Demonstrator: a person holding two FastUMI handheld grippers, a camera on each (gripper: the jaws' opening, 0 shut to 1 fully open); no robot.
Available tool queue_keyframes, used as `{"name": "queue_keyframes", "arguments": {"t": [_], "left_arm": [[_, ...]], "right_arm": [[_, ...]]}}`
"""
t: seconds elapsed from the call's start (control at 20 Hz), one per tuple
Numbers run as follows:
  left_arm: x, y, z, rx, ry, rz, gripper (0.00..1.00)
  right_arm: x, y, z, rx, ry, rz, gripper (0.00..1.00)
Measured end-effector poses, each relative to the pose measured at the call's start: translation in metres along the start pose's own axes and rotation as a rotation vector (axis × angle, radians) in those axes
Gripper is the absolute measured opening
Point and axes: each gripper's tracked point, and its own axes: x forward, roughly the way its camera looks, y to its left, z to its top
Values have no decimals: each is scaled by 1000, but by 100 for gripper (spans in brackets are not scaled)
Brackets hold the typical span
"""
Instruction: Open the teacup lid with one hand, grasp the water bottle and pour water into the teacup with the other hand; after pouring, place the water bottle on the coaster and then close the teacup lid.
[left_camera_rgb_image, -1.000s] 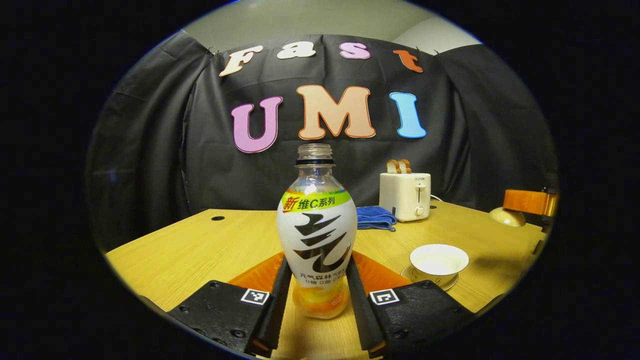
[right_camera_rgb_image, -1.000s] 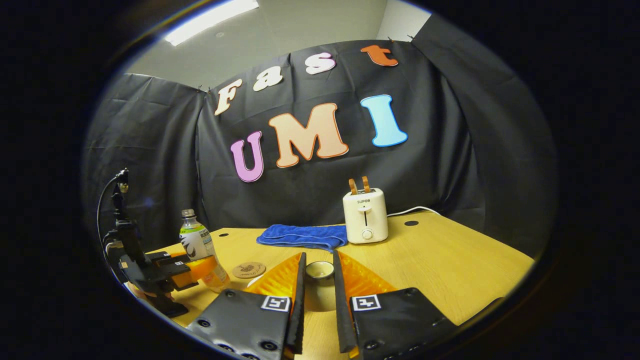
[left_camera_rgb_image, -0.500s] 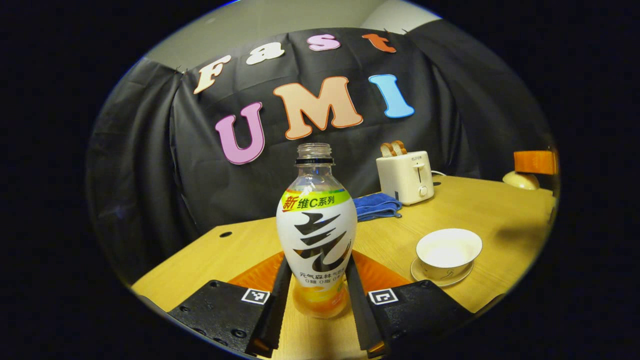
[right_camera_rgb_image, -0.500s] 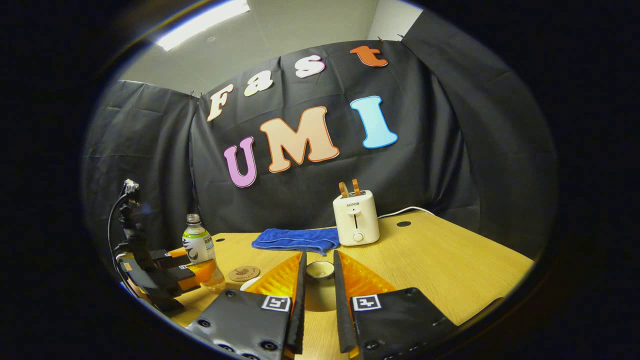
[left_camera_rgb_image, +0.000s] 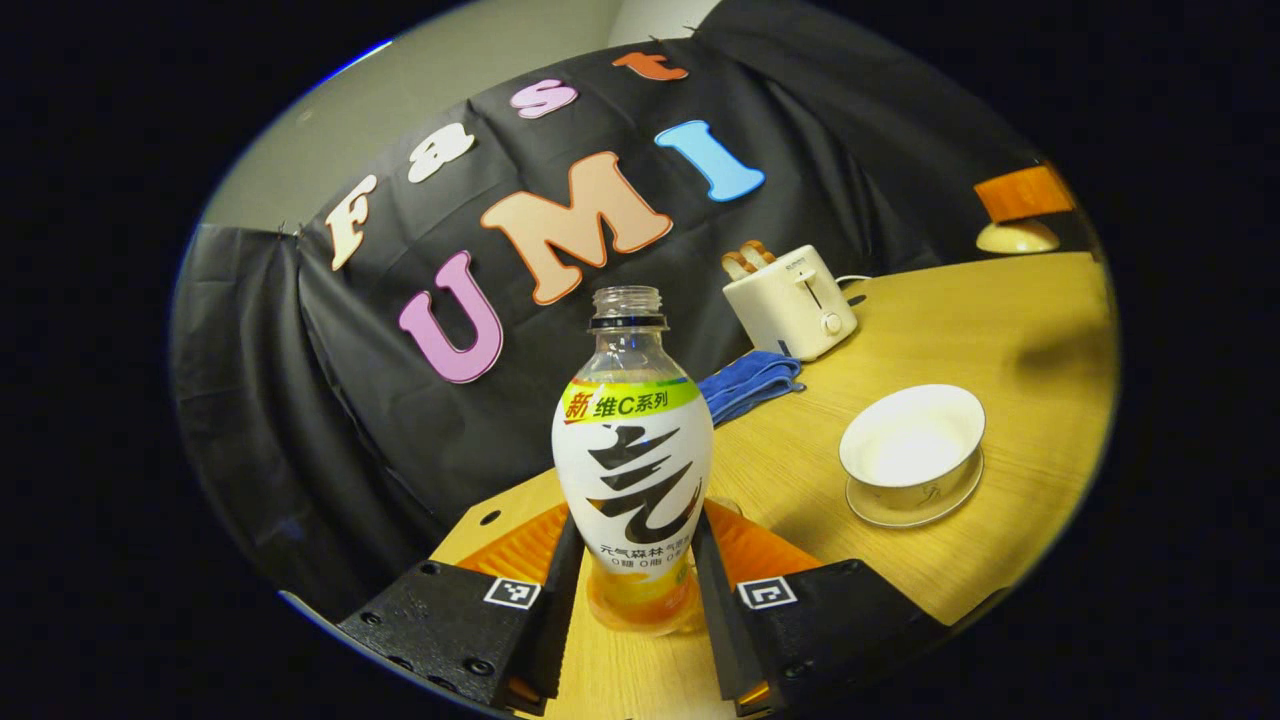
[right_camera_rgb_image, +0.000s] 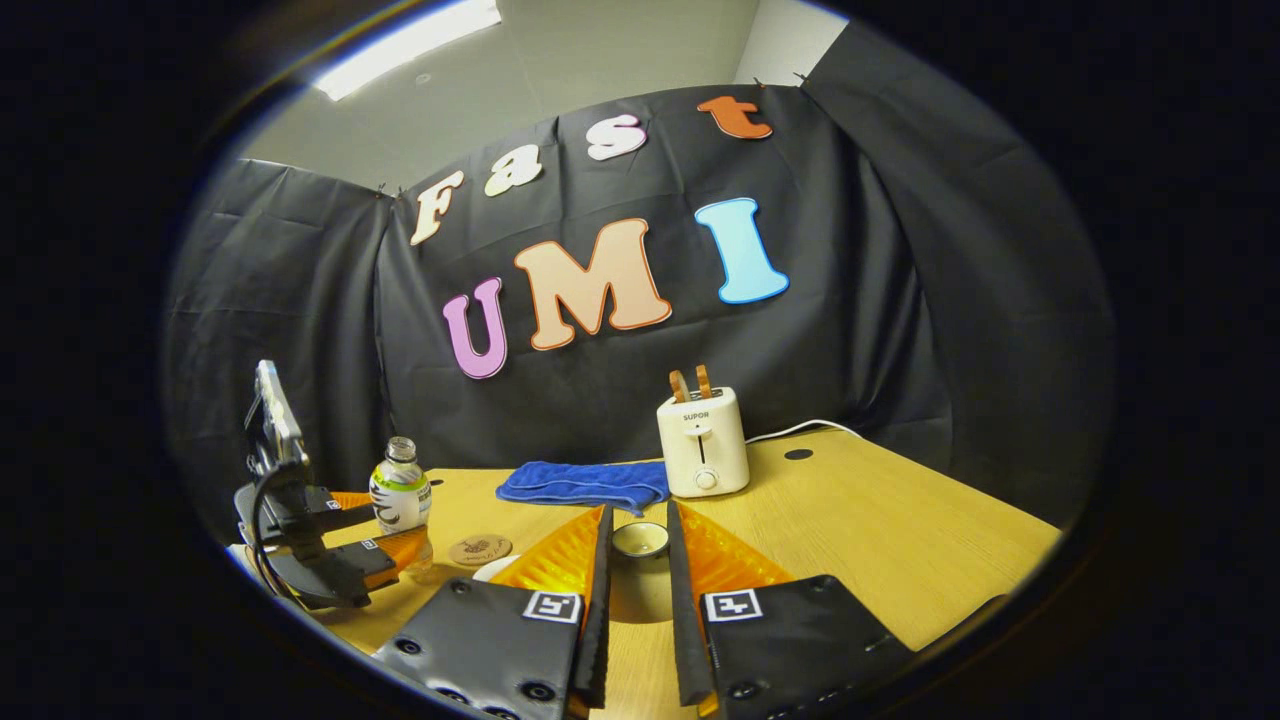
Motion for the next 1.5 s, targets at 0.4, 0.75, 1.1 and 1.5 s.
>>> {"name": "queue_keyframes", "arguments": {"t": [0.4, 0.75, 1.1, 1.5], "left_arm": [[6, -22, -2, 330, 3, -37, 56], [8, -33, -12, 526, 12, -55, 55], [8, -27, -11, 727, 16, -53, 55], [17, -21, -3, 944, 27, -75, 56]], "right_arm": [[-2, -15, 11, 14, -21, -25, 33], [-2, -18, 8, 16, -13, -25, 30], [0, -21, 6, 5, -8, -35, 33], [-2, -26, 10, 13, -15, -43, 29]]}}
